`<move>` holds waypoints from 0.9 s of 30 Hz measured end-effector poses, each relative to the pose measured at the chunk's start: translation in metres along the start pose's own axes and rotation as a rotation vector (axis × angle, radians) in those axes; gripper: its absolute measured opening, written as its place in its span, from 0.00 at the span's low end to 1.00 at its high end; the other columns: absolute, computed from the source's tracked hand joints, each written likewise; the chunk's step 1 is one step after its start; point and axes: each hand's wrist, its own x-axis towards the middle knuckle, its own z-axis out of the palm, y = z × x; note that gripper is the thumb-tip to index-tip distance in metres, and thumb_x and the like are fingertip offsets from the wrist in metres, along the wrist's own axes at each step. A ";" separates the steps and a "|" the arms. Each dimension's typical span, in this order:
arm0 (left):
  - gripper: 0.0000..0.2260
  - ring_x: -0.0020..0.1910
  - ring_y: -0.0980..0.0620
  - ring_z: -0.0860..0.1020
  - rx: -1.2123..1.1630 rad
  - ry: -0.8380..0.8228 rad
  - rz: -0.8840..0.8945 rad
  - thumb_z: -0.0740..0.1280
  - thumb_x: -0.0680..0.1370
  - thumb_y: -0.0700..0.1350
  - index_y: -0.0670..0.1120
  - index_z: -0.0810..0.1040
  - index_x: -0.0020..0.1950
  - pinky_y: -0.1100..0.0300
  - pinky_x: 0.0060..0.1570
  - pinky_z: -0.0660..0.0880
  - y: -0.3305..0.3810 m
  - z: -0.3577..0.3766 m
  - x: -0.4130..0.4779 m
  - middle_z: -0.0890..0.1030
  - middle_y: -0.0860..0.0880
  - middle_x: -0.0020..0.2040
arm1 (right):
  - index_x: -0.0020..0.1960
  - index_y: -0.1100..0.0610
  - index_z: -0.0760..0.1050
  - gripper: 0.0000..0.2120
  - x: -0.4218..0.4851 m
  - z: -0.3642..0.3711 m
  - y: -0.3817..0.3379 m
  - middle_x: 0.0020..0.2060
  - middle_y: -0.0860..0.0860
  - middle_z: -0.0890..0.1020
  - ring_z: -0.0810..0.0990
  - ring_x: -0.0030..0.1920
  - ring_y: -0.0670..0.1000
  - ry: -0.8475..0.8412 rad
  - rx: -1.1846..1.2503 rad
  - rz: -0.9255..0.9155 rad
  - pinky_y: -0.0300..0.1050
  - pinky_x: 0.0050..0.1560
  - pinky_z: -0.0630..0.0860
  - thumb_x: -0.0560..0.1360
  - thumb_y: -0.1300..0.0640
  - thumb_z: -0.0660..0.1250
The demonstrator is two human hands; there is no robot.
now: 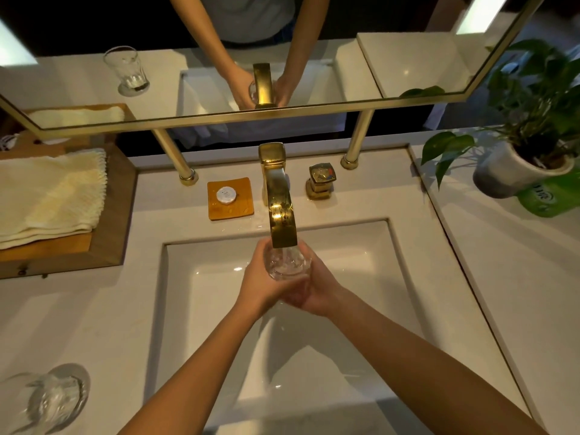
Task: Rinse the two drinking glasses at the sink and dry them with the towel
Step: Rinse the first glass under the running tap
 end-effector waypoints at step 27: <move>0.12 0.45 0.46 0.80 0.233 -0.236 -0.208 0.60 0.78 0.52 0.46 0.79 0.43 0.47 0.53 0.77 0.021 0.002 0.017 0.82 0.44 0.43 | 0.45 0.59 0.80 0.12 0.031 -0.009 0.012 0.35 0.56 0.82 0.80 0.40 0.54 0.232 0.029 -0.144 0.47 0.43 0.75 0.76 0.53 0.62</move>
